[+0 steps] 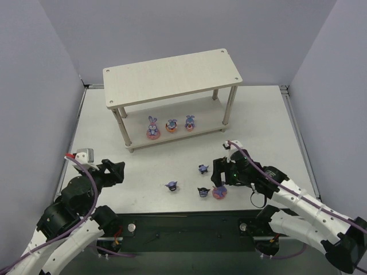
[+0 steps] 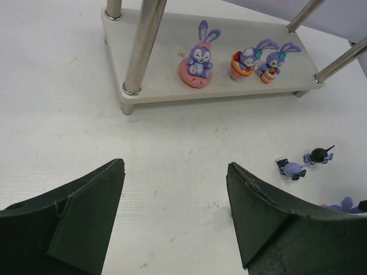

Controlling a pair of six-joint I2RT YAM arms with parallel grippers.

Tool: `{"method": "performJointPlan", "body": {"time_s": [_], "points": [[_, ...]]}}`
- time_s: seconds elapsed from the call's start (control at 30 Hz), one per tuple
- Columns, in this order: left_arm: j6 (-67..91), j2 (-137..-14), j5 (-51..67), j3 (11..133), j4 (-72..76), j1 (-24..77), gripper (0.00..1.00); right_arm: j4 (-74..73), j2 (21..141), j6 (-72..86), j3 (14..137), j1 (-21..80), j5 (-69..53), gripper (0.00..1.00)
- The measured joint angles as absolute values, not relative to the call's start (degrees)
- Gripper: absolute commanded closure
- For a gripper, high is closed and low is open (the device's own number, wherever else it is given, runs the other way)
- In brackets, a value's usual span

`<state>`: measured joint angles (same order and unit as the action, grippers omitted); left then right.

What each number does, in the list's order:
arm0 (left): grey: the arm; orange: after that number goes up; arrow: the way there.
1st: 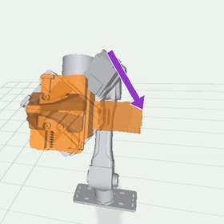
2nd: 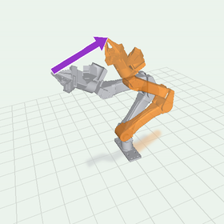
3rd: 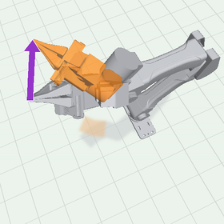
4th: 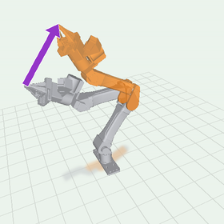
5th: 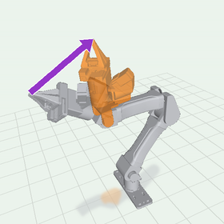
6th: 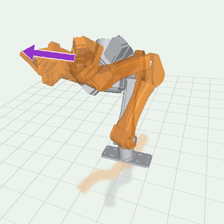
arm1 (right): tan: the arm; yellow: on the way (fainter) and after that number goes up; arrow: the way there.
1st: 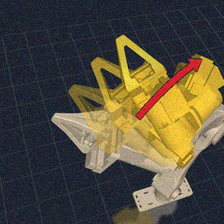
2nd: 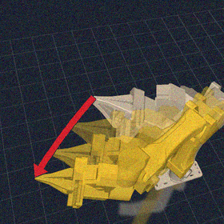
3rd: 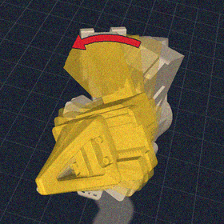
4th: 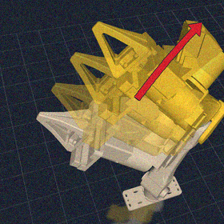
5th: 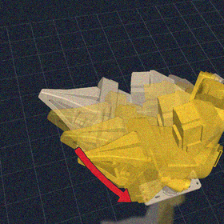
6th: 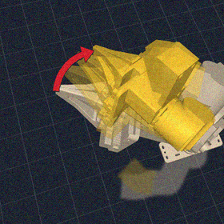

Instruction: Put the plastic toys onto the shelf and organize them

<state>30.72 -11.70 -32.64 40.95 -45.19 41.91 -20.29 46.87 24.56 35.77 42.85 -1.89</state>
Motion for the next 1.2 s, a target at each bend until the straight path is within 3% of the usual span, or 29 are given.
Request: {"method": "performJointPlan", "body": {"time_s": [0.17,0.33,0.57,0.67,0.7,0.77,1.03,1.2], "points": [[29.91,-14.15,-30.79,40.91,-44.12,41.91,0.18,-20.32,52.49,21.87,35.09,43.18,-3.51,0.4],[29.47,-14.7,-30.15,40.84,-43.59,41.91,0.18,-19.92,54.72,20.86,34.96,43.18,-4.1,0.61],[29.28,-14.7,-30.11,40.84,-43.4,41.91,0.18,-19.55,55.18,21.61,33.87,43.18,-4.38,0.69],[29.26,-14.7,-30.11,40.84,-43.38,41.91,0.18,-19.62,55.16,22.31,33.21,43.18,-4.38,0.81],[29.26,-14.7,-30.11,40.84,-43.35,41.91,0.18,-19.64,55.16,22.5,33.21,43.18,-4.38,0.93],[29.26,-14.7,-30.11,40.84,-43.35,41.91,0.18,-19.59,55.07,22.61,33.21,43.18,-4.32,1.0],[29.26,-14.68,-30.15,40.84,-43.35,41.91,0.18,-23.29,52.71,23.92,34.3,43.2,-2.31,1.0],[29.28,-14.57,-30.17,40.84,-43.33,41.91,0.18,-29.08,48.62,23.99,41.19,43.18,1.56,1.0]]}}
